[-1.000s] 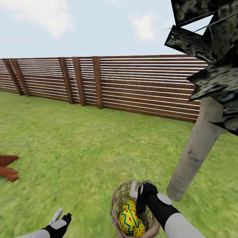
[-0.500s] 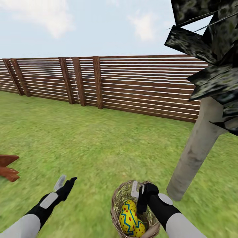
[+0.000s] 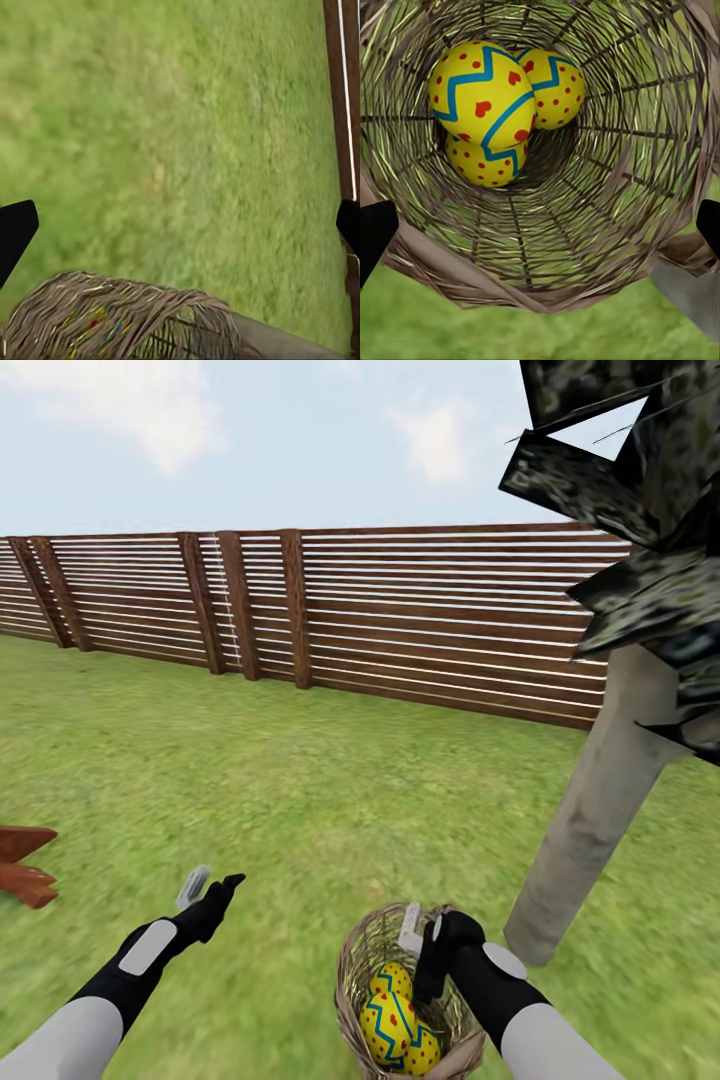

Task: Take the three Easter eggs out of the wicker basket on the lawn in the garden, then place them on the lawn next to a single tree (choose any tree) so that all three eggs are next to the same tree and none are left in the basket.

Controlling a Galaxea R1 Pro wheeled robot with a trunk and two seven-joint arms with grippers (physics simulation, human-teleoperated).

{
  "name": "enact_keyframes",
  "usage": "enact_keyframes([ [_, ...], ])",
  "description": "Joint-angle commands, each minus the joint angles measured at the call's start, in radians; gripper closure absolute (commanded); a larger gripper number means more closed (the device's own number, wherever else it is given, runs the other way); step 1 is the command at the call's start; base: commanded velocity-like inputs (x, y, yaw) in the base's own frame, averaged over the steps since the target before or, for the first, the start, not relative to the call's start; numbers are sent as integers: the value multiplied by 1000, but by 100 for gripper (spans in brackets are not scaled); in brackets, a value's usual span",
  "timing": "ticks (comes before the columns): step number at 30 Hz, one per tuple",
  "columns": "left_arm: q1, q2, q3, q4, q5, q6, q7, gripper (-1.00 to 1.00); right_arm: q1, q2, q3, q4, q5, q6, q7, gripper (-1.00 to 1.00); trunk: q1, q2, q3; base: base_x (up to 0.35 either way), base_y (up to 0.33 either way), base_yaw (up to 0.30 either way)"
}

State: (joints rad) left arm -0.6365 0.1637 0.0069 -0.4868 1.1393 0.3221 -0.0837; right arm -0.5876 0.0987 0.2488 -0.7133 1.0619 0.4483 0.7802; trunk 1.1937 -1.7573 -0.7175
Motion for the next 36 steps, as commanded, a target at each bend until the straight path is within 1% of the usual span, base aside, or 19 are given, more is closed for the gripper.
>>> enact_keyframes([
  [1,0,0,1,2,6,5,-1,-100,0,0,2,-4,6,3,6,-100,4,-8,-4,0,0,0],
  [10,0,1,1,17,7,6,-4,-100,1,2,4,-1,7,3,4,-100,38,-71,-32,0,0,0],
  [11,0,1,1,17,7,6,-4,-100,1,3,5,0,7,3,4,-100,42,-78,-35,0,0,0],
  [12,0,0,1,17,7,6,-4,-100,1,10,7,0,8,3,3,-100,46,-85,-39,0,0,0],
  [13,6,-5,7,12,12,7,-10,-100,-4,4,1,6,1,-3,8,-100,46,-84,-39,0,0,0],
  [14,0,1,12,6,18,9,-15,-100,-10,1,-5,12,7,-9,14,-100,46,-84,-39,0,0,0],
  [15,-6,6,18,0,24,9,-21,-100,-16,3,-10,10,8,-14,20,-100,46,-84,-39,0,0,0],
  [16,-12,11,24,-5,30,8,-26,-100,-21,7,-4,4,8,-8,18,-100,46,-84,-39,0,0,0],
  [18,-23,23,35,-17,41,10,-38,-100,-33,10,7,-7,7,-1,7,-100,54,-98,-45,0,0,0],
  [20,-26,30,47,-28,53,11,-49,-100,-41,10,8,-18,2,0,-4,-100,61,-112,-51,0,0,0],
  [25,-26,31,75,-56,81,10,-77,-100,-41,12,7,-46,-2,1,0,-100,80,-147,-67,0,0,0],
  [29,-26,33,98,-79,103,9,-99,-100,-41,12,7,-48,-2,2,1,-100,96,-175,-79,0,0,0],
  [30,-26,33,120,-238,128,9,-132,-100,-41,11,7,-49,-2,3,1,-100,100,-182,-82,0,0,0],
  [36,-26,34,121,-238,127,9,-133,-100,-41,9,7,-49,-3,4,1,-100,123,-224,-101,0,0,0],
])
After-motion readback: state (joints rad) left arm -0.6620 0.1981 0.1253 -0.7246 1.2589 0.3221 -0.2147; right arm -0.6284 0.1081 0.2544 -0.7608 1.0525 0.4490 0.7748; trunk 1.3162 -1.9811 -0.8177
